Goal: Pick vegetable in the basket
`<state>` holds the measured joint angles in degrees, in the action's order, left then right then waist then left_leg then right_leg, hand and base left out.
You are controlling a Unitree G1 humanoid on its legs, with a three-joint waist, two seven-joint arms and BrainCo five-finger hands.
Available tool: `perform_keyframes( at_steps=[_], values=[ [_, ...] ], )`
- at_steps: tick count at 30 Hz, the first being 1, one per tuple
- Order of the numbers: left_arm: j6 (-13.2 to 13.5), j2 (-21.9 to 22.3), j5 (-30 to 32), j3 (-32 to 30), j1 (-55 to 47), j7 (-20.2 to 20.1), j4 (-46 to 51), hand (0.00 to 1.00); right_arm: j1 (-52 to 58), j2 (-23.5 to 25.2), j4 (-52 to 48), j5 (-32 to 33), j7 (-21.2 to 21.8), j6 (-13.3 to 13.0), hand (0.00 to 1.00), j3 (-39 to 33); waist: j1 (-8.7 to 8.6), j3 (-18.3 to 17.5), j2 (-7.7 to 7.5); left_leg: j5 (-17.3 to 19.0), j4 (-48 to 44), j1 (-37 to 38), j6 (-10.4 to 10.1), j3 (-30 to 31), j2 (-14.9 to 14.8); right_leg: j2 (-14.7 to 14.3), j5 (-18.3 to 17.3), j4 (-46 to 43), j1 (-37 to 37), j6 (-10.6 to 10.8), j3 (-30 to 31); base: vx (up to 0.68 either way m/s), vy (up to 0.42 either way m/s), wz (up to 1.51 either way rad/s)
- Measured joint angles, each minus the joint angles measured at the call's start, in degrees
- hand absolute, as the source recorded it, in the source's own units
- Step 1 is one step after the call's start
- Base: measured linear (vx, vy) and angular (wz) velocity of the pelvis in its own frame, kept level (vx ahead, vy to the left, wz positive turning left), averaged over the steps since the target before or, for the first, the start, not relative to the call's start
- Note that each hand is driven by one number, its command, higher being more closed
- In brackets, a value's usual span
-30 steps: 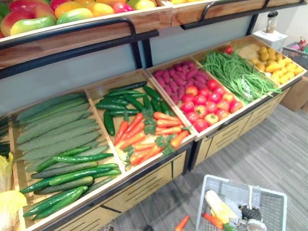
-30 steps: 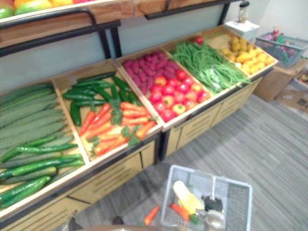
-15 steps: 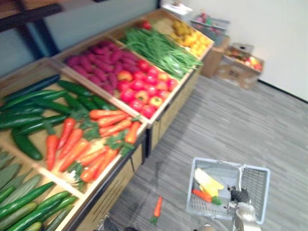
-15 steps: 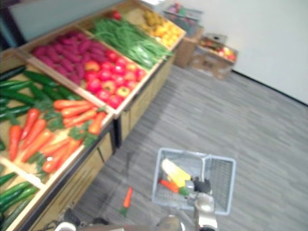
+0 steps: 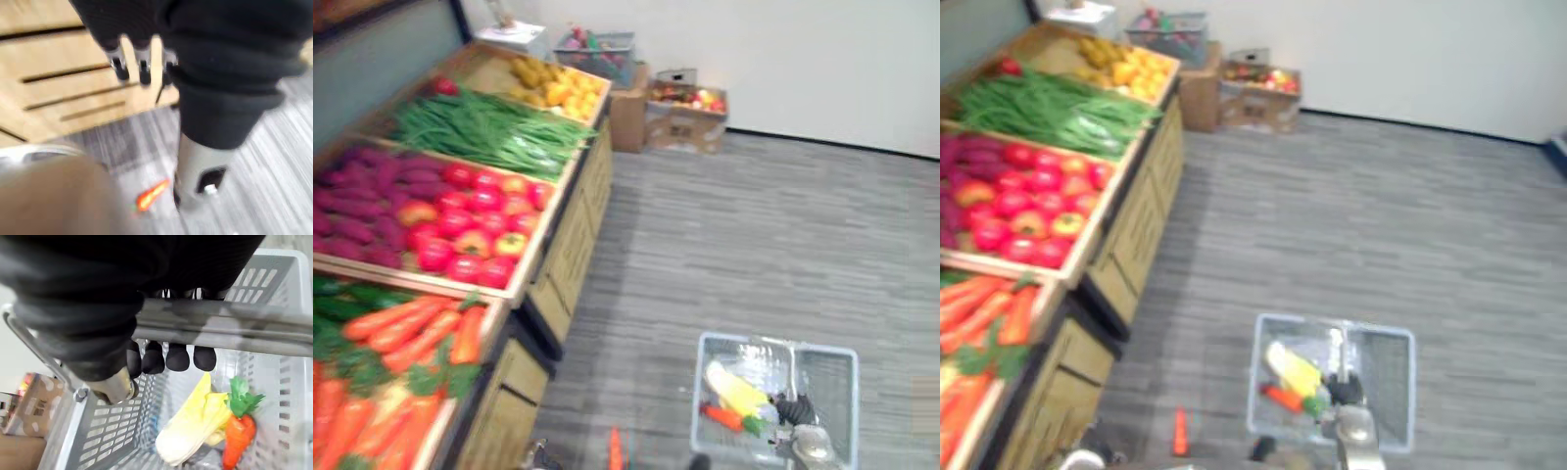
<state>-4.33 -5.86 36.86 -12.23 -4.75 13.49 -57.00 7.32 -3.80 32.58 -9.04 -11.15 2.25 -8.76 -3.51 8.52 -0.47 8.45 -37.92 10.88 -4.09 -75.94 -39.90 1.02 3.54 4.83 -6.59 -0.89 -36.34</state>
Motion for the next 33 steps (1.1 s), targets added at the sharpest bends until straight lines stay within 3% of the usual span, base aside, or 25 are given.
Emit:
perform_keyframes(
  at_steps=[1,4,5,7,8,10,12,14,21,33],
  values=[
    [0.1,0.6,0.0,0.3,-0.1,0.0,0.1,0.0,-0.2,-0.4,0.0,0.0,-0.1,0.0,1.0,-0.1,0.29,0.1,-0.04,-1.0,1.4,-0.2,0.2,1.7,1.6,0.3,-0.4,-0.4,0.0,0.3,0.8,-0.01,-0.013,-0.42],
    [0.0,1.2,-0.5,0.5,-1.5,0.0,0.5,0.0,-0.6,-0.2,-0.3,0.0,0.2,-0.4,1.0,1.2,1.28,0.5,-0.19,-7.7,1.9,-1.9,1.4,21.4,5.9,1.4,-1.4,-1.1,-1.1,0.8,6.2,-0.02,-0.004,-0.75],
    [0.4,1.2,-0.9,0.1,-2.2,0.2,0.9,0.0,-0.6,0.1,-0.3,-0.1,0.3,-0.4,1.0,1.6,1.62,0.9,-0.91,-8.4,1.0,-2.9,1.4,25.5,6.6,1.9,-1.5,-1.1,-1.1,0.6,7.7,0.01,-0.007,-0.93],
    [0.5,2.0,-0.9,0.4,-2.1,0.3,1.8,0.0,-0.7,0.7,-0.1,-1.3,0.4,0.8,1.0,1.8,2.21,0.9,-0.06,0.4,6.0,-4.4,-2.5,37.9,13.0,2.9,-1.7,-1.2,-1.0,0.2,11.8,0.02,0.095,-0.91],
    [0.5,2.1,-0.9,0.7,-2.1,0.1,1.8,0.0,-0.2,0.8,-0.1,-2.1,0.4,1.2,1.0,1.8,2.14,1.0,0.08,1.4,9.6,-4.5,-3.3,40.4,15.2,2.9,-1.7,-1.2,-1.0,0.3,12.5,0.03,0.144,-0.71],
    [0.4,2.4,-0.8,0.8,-2.1,-0.1,2.2,0.0,1.0,0.8,-0.2,-2.2,0.5,1.5,1.0,1.6,2.03,1.2,0.73,-0.7,18.6,-4.9,-3.4,42.3,17.7,2.1,-0.9,-1.2,-0.7,1.5,13.9,0.04,0.184,-0.48],
    [0.3,2.1,-0.9,1.0,-1.9,-0.3,2.4,0.0,1.5,1.6,-0.2,-2.1,0.5,1.6,1.0,-0.2,1.85,1.0,1.06,0.4,23.0,-4.1,-5.3,42.2,19.1,1.9,-0.4,-0.5,-0.3,2.8,14.7,0.03,0.212,-0.22],
    [0.3,1.2,-1.9,1.3,-1.7,-0.4,2.6,0.0,1.8,1.9,-0.3,-2.1,0.4,1.6,1.0,-1.1,2.08,1.6,-0.82,0.8,25.2,-4.4,-4.8,42.2,21.9,4.1,0.5,0.0,0.9,4.2,14.7,0.0,0.168,0.02],
    [-0.2,1.2,-2.8,3.5,-1.9,-0.4,2.7,0.0,1.3,2.0,-0.3,-2.1,0.3,1.3,1.0,-1.7,2.42,1.6,-0.37,0.3,30.1,-3.2,-2.7,41.7,29.0,9.3,1.9,-2.0,3.4,6.6,15.9,0.03,0.137,0.01],
    [-0.6,1.2,-3.0,3.6,-2.2,1.3,3.4,0.0,-0.4,1.3,2.1,-2.2,0.0,0.4,1.0,-1.4,3.84,1.7,-0.54,0.1,31.8,-3.0,-2.6,42.1,30.2,9.0,2.6,0.5,3.0,7.5,16.3,0.02,-0.022,-0.02]
  ],
)
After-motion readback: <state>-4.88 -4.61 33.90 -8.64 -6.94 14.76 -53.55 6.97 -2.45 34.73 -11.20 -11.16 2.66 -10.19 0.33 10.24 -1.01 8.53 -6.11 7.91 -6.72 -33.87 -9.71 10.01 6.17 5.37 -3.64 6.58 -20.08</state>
